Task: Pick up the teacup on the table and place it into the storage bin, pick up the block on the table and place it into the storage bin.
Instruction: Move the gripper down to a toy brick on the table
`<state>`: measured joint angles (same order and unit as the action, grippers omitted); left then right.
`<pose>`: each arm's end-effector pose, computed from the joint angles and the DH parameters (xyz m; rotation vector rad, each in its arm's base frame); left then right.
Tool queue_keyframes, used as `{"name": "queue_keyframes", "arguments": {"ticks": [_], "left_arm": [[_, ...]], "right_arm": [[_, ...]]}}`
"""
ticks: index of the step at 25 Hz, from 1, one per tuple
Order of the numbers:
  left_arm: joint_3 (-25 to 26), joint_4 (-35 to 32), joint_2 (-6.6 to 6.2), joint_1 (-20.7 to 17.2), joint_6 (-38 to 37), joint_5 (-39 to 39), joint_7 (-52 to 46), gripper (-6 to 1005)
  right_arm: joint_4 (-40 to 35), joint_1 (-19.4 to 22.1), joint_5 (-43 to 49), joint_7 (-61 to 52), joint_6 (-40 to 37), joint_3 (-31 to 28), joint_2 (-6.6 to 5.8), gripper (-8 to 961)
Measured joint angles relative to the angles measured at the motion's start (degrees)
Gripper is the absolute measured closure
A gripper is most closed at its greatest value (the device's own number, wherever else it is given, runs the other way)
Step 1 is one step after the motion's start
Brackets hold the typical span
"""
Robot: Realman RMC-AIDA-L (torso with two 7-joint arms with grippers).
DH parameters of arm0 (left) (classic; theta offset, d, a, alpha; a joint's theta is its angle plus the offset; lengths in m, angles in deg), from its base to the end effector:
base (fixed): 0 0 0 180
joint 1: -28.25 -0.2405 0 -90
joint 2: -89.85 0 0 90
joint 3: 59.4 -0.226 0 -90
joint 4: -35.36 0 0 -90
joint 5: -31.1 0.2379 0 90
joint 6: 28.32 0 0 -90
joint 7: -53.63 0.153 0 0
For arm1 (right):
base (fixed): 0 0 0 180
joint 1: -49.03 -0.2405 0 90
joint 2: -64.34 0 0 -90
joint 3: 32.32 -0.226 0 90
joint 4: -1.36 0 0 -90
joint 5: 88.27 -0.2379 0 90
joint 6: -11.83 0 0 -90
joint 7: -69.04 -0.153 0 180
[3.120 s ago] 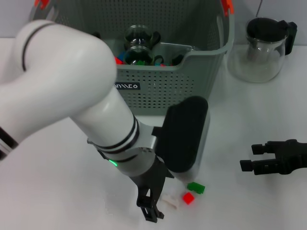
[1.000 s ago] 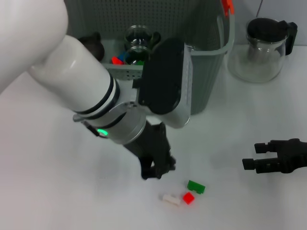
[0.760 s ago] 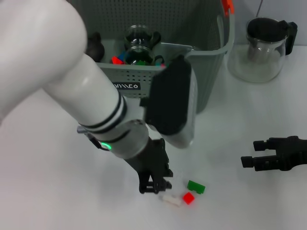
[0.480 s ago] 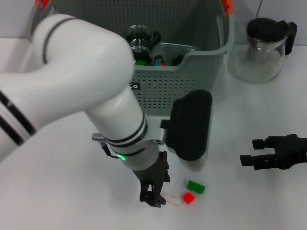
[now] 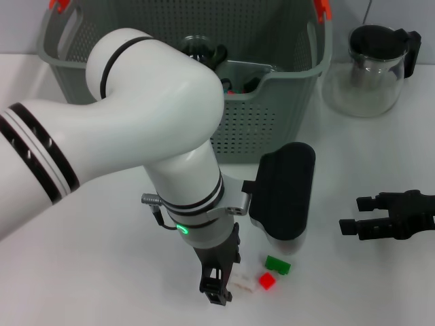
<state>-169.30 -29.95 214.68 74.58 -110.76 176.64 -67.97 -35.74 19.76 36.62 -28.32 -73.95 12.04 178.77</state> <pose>-0.0945 0.3048 -0.1322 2.9319 -0.3328 -0.9055 0.2971 0.3337 0.0159 -2.7197 1.0762 0.3373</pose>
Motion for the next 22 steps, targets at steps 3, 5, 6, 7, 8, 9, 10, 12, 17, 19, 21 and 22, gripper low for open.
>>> {"name": "queue_keyframes", "arguments": {"ticks": [3,5,6,7,8,9,10,12,17,19,21,22], "left_arm": [[-0.7,-0.2,-0.01,0.2,-0.2,-0.6,-0.4,392],[-1.7,-0.2,-0.02,0.2,-0.1,-0.6,-0.6,394],[-2.4,-0.2,-0.02,0.3,0.1,-0.6,-0.8,395],[-3.0,-0.1,-0.02,0.5,0.5,-0.6,-1.0,396],[-3.4,0.0,-0.02,0.6,0.7,-0.6,-1.1,397],[-3.7,0.0,-0.02,0.7,1.0,-0.6,-1.1,398],[-4.0,0.1,-0.02,0.8,1.3,-0.6,-1.1,399],[-4.3,0.1,-0.02,1.0,1.5,-0.8,-1.2,401],[-4.4,0.2,-0.02,1.6,1.6,-1.7,-1.2,407],[-4.6,0.3,-0.02,1.8,1.6,-1.9,-1.3,409],[-4.9,0.6,-0.02,2.0,1.6,-2.1,-1.3,411],[-5.2,0.8,-0.02,2.2,1.6,-2.2,-1.3,412]], "right_arm": [[0.0,0.1,0.0,-0.1,0.0,0.0,0.01,41],[0.0,0.1,0.0,-0.1,0.0,-0.1,0.01,41],[0.0,0.1,0.0,-0.1,0.0,-0.1,0.0,41],[0.0,0.1,0.0,-0.1,0.0,-0.1,0.0,40],[0.0,0.1,0.0,-0.1,0.0,-0.1,0.0,40],[0.0,0.2,0.0,0.0,0.0,-0.1,0.0,40],[0.0,0.2,0.0,0.0,0.0,-0.1,0.0,40],[0.0,0.2,0.0,0.0,0.0,-0.1,0.0,40],[0.0,0.4,0.0,0.1,0.0,-0.1,0.0,40],[0.0,0.5,0.0,0.1,0.0,-0.1,0.0,39],[0.0,0.6,0.0,0.2,0.1,-0.1,0.0,39],[0.1,0.6,0.0,0.2,0.1,-0.1,0.0,39]]}}
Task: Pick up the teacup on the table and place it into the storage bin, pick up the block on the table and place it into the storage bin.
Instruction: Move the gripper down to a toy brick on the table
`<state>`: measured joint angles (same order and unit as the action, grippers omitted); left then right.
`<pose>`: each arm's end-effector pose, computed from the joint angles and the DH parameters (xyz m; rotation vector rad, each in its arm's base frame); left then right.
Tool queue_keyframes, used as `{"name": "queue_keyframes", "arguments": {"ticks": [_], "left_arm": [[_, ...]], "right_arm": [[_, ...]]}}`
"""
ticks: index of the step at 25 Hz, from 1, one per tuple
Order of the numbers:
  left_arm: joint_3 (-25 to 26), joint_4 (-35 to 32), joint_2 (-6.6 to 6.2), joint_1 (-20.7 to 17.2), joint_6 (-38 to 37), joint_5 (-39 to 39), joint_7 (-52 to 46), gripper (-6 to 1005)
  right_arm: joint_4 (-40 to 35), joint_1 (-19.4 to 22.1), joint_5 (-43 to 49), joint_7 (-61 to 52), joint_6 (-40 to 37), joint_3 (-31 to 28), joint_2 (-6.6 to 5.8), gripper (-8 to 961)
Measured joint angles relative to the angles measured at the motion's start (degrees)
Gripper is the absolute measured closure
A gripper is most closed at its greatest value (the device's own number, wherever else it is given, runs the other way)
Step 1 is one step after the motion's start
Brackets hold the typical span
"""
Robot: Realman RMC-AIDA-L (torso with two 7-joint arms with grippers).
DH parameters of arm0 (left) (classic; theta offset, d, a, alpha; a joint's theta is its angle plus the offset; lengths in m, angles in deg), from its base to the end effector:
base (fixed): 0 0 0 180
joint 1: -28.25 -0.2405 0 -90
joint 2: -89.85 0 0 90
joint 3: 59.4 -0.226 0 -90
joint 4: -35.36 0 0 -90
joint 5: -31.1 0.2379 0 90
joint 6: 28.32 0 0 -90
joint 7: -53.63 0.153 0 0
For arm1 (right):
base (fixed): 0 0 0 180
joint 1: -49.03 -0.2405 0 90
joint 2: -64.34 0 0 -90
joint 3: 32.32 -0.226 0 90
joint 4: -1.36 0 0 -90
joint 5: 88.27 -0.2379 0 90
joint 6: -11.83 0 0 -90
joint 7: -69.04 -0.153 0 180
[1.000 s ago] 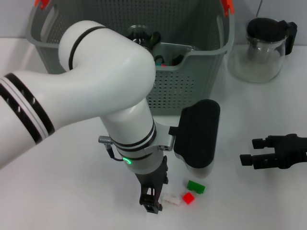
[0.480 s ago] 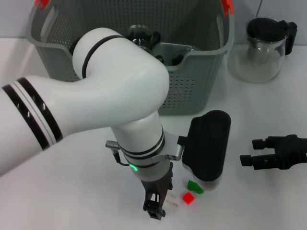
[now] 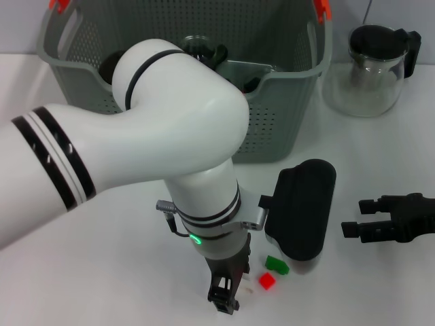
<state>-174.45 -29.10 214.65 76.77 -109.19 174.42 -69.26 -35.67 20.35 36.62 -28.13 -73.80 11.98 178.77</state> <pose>-0.0870 0.2928 -0.1466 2.8874 -0.4210 -0.9185 0.3009 0.3308 0.0159 -2.7115 1.0866 0.3353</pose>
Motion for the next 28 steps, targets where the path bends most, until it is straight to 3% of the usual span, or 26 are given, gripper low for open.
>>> {"name": "queue_keyframes", "arguments": {"ticks": [14,20,25,28], "left_arm": [[-1.1,1.8,0.0,2.1,1.0,-2.1,-0.1,515],[-2.3,3.8,0.0,3.4,2.6,-2.2,-1.3,697],[-3.0,3.7,0.0,3.5,2.7,-2.2,-1.4,799],[-3.0,3.6,0.0,3.5,2.7,-2.2,-1.4,808]], "right_arm": [[0.1,0.4,0.0,0.0,0.3,0.0,0.0,41],[0.0,0.6,0.0,0.0,0.3,0.0,0.0,41],[0.0,0.8,0.0,0.0,0.3,0.0,0.0,41],[0.0,0.8,0.0,0.0,0.3,0.0,0.0,40]]}}
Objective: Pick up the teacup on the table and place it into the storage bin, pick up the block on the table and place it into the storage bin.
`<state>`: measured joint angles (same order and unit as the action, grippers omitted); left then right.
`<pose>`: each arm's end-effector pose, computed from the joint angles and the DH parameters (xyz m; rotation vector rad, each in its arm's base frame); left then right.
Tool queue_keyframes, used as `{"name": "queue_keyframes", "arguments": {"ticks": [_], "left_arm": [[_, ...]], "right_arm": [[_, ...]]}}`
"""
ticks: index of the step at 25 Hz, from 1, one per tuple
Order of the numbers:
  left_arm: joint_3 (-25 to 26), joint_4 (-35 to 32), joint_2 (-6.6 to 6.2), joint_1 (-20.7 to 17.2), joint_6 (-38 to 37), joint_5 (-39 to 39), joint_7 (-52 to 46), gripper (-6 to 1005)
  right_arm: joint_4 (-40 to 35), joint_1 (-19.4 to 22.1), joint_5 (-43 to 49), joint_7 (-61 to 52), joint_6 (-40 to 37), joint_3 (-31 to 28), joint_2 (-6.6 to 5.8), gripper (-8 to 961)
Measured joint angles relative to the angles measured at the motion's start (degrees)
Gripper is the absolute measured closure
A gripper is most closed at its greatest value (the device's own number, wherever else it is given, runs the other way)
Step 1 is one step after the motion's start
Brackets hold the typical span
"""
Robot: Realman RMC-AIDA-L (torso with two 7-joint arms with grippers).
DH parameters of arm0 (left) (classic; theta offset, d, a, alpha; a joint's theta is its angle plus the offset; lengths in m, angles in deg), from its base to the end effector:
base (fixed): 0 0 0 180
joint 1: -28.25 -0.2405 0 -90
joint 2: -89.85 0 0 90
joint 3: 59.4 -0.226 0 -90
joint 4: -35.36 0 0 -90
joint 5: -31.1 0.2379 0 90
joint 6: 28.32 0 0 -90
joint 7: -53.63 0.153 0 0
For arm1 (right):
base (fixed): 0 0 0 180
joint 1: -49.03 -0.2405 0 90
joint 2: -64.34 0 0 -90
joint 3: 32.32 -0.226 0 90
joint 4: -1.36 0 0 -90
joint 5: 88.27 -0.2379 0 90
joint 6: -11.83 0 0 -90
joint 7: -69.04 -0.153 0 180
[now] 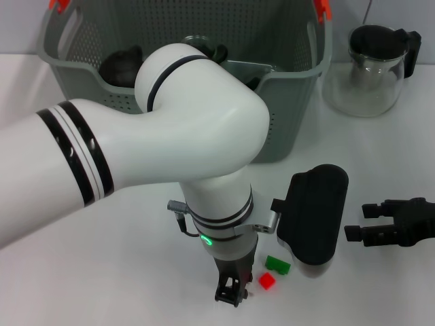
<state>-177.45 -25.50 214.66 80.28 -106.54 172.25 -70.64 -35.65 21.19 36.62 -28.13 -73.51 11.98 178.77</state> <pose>-0.0841 0.2916 -0.1584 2.8715 -0.4528 -0.9398 0.3062 0.3269 0.0159 -2.6976 1.1055 0.3307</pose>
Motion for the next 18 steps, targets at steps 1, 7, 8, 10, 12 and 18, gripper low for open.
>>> {"name": "queue_keyframes", "arguments": {"ticks": [1,7,8,10,12,18], "left_arm": [[0.0,0.0,0.0,0.0,-0.1,0.0,0.0,811],[-0.4,0.3,0.0,0.1,-0.2,0.0,-0.3,828],[-0.4,0.2,0.0,0.1,-0.3,0.0,-0.4,831],[-0.4,-0.6,0.0,0.0,-0.7,0.0,-0.6,837],[0.1,-2.3,0.0,-0.5,-2.0,0.0,-0.9,843],[18.3,-18.3,-0.15,-6.5,-13.5,-2.0,-3.6,824]], "right_arm": [[0.0,0.0,0.0,0.0,0.0,0.0,0.0,40],[0.0,0.1,0.0,0.1,0.0,0.0,0.0,40],[0.0,0.1,0.0,0.1,0.0,0.0,-0.01,40],[0.0,0.1,0.0,0.1,0.0,0.0,-0.06,40],[0.0,0.1,0.0,0.1,0.0,0.0,-0.09,40],[0.0,0.1,0.0,0.1,0.0,-0.5,-0.18,40]]}}
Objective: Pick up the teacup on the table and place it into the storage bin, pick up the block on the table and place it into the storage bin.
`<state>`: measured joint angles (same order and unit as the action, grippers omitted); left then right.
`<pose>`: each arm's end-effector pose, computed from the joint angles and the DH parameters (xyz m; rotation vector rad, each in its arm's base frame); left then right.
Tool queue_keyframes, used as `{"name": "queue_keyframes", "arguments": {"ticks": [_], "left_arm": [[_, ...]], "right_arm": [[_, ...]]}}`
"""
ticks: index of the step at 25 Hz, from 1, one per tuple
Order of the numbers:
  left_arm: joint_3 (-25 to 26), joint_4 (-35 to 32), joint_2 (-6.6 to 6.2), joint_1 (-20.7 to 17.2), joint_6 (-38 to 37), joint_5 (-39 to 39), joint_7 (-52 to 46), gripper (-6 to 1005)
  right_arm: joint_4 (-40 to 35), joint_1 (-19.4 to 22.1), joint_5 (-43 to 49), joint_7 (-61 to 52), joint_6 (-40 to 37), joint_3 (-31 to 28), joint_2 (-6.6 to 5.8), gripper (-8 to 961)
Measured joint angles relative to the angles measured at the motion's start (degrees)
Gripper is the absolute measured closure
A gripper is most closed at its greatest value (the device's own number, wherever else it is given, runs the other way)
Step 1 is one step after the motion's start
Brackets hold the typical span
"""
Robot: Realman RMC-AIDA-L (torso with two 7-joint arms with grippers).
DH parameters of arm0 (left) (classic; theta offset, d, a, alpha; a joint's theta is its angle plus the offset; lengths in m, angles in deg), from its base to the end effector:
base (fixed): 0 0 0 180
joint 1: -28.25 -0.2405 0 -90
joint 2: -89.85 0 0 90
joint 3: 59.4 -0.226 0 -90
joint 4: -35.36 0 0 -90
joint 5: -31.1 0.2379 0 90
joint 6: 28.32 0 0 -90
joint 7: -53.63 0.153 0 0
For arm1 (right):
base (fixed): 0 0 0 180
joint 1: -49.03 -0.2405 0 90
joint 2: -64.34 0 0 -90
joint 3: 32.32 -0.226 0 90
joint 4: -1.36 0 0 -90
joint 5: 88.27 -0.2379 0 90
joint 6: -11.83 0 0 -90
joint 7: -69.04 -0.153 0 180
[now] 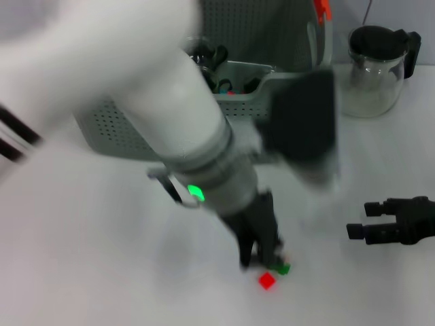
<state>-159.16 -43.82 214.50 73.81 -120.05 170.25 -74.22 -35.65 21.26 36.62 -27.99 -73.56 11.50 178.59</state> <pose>-0.0338 0.3022 -0.0875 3.0461 -0.1574 -0.5993 0.3075 0.3272 0.0183 -2.6895 1.1049 0.3348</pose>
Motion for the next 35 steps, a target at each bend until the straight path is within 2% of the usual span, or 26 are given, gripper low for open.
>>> {"name": "queue_keyframes", "arguments": {"ticks": [1,2,3,4,6,7,8,10,12,14,18,23,25,26,28,30,32,33,34,35], "left_arm": [[3.7,-1.8,0.0,-0.6,-1.0,-0.6,-0.4,819],[3.7,-1.8,0.0,-0.6,-1.0,-0.6,-0.4,815],[13.1,-6.0,-0.16,-1.7,-2.6,-1.7,-1.0,810],[20.3,-8.6,-0.36,-1.9,-3.0,-2.4,-0.9,806],[28.3,-10.7,-0.85,-1.3,-2.9,-3.0,-0.4,797],[34.1,-11.4,-1.54,-0.1,-2.6,-3.3,0.0,792],[36.4,-11.3,-2.0,0.7,-2.4,-3.4,0.2,788],[42.0,-9.8,-3.91,3.5,-0.3,-3.5,0.1,779],[43.7,-7.2,-5.55,5.5,3.2,-3.0,-0.6,770],[44.0,-3.6,-6.82,7.1,7.5,-2.7,-1.4,761],[44.2,3.1,-7.77,9.4,14.4,-1.5,-2.0,743],[44.3,4.7,-7.48,9.6,17.8,0.4,-2.5,721],[44.7,1.7,-7.14,8.6,14.4,-1.5,-2.5,712],[44.7,0.2,-6.92,8.0,12.5,-2.6,-2.4,632],[44.1,-5.2,-5.95,5.7,3.9,-8.2,-0.3,471],[42.3,-9.9,-4.42,3.2,-4.1,-13.1,3.3,393],[38.5,-14.7,-1.95,-0.4,-11.8,-15.9,6.7,315],[36.5,-16.4,-0.96,-1.9,-14.1,-16.2,7.2,276],[31.7,-17.6,-0.29,-4.3,-15.0,-16.1,6.6,237],[27.0,-18.0,-0.24,-6.1,-14.6,-15.4,5.0,200]], "right_arm": [[0.0,0.0,0.0,0.0,-0.1,-0.1,0.0,40],[0.0,0.0,0.0,0.0,-0.1,-0.3,0.0,40],[0.0,0.0,0.0,0.0,-0.2,-0.3,0.0,39],[-0.1,0.0,0.0,0.0,-0.2,-0.3,0.0,39],[-0.1,-0.1,0.0,0.0,-0.2,-0.3,-0.01,39],[-0.1,-0.1,0.0,0.0,-0.2,-0.3,-0.05,39],[-0.1,-0.2,0.0,0.0,-0.3,-0.3,-0.06,39],[-0.1,-0.3,0.0,0.0,-0.3,-0.3,-0.12,39],[-0.1,-0.4,0.0,0.0,-0.4,-0.3,-0.15,39],[-0.1,-0.5,0.0,0.0,-0.4,-0.2,-0.16,39],[-0.1,-0.5,0.0,0.1,-0.4,0.1,-0.17,40],[-0.1,-0.2,0.1,0.1,-0.6,0.2,-0.18,41],[-0.1,0.0,0.1,0.2,-0.7,0.2,-0.24,41],[-0.1,0.0,0.1,0.2,-0.7,0.2,-0.33,40],[-0.1,0.0,0.1,0.2,-0.9,0.2,-0.41,40],[-0.1,0.1,0.1,0.2,-0.9,0.2,-0.48,40],[-0.1,0.1,0.1,0.2,-0.7,0.1,-0.53,39],[-0.1,0.1,0.1,0.2,-0.7,0.1,-0.52,39],[-0.1,0.1,0.1,0.2,-0.7,0.0,-0.52,39],[-0.1,0.1,0.1,0.2,-0.6,0.0,-0.53,40]]}}
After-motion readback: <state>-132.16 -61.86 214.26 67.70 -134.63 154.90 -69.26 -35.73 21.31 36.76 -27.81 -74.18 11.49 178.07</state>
